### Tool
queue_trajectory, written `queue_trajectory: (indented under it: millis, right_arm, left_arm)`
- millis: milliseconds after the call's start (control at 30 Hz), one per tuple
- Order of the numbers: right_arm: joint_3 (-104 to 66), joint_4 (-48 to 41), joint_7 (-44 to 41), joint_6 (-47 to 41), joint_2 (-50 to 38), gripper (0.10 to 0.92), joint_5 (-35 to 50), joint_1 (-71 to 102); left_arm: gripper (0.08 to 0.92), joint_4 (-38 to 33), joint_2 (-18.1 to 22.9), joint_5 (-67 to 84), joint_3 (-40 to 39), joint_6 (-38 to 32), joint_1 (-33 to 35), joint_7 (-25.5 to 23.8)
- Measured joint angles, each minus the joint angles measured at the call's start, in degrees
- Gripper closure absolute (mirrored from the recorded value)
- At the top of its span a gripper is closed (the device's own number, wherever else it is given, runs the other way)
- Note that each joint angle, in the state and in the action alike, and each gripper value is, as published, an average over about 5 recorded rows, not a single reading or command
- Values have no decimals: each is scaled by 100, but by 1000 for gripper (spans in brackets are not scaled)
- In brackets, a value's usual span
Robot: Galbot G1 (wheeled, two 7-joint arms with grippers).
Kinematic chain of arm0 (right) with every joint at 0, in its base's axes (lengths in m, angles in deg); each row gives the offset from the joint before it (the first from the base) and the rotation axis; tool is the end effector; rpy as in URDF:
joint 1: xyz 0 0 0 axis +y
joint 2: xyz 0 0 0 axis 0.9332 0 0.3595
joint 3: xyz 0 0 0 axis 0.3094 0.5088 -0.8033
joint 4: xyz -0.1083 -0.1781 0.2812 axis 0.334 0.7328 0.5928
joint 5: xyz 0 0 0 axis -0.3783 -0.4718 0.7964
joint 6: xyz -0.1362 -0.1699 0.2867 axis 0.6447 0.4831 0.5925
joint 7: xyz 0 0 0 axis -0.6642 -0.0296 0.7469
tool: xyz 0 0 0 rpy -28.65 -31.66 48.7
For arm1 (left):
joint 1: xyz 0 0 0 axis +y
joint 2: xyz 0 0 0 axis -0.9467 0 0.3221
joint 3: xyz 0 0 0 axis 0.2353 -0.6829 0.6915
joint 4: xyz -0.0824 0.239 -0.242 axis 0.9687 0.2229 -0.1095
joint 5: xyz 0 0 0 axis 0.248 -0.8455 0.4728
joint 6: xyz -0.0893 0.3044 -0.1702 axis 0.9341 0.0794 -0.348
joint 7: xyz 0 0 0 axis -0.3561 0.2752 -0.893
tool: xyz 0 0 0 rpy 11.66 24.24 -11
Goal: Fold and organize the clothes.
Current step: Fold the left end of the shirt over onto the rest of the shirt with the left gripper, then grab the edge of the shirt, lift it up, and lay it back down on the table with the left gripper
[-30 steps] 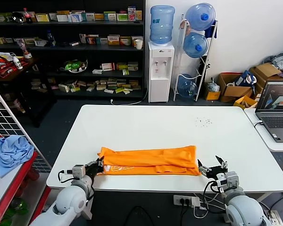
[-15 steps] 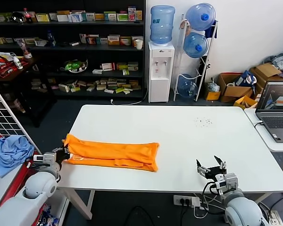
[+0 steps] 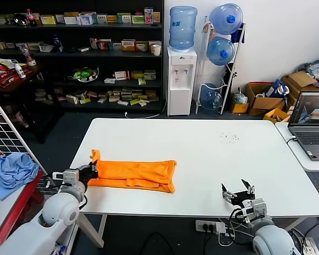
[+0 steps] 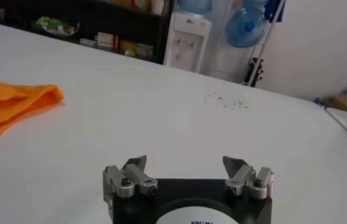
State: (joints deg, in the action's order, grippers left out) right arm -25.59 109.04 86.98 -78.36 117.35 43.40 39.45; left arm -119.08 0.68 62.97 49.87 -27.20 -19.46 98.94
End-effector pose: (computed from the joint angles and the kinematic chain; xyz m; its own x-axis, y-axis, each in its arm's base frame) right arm 0.2533 -0.1066 -0.3366 -0.8972 -0.0209 0.4412 -0.1195 0.9731 -0.1969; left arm 0.3271 0.0812 -0.2829 -0.9004 0.0303 0.4341 0.0554 0.9974 0.0451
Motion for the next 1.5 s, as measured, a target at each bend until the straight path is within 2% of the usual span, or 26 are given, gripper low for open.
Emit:
queue_trajectory:
  millis: [300, 700, 800, 933, 1133, 1300, 1500]
  right_arm:
    - [59, -170, -9, -8, 63, 203, -55, -115]
    - [129, -331, 33, -20, 176, 203, -79, -269]
    - [143, -354, 47, -21, 185, 203, -75, -295]
    - [166, -392, 68, -24, 201, 203, -67, -334]
    - [215, -407, 75, -39, 203, 203, -56, -390]
    - [228, -395, 74, -41, 154, 203, -25, -411]
    - [257, -370, 34, -34, 95, 203, -18, -421]
  left_arm:
    - [880, -330, 752, 352, -628, 139, -242, 432]
    - [871, -90, 1842, 273, -1268, 89, -517, 596]
    - [813, 48, 2078, 196, -1341, -4, -569, 563]
    - [693, 234, 2315, 122, -1381, -179, -613, 479]
    - [520, 364, 2497, 93, -1377, -481, -594, 364]
    - [381, 315, 2435, 61, -1307, -634, -497, 284]
    - [219, 307, 1982, -17, -1101, -663, -345, 24]
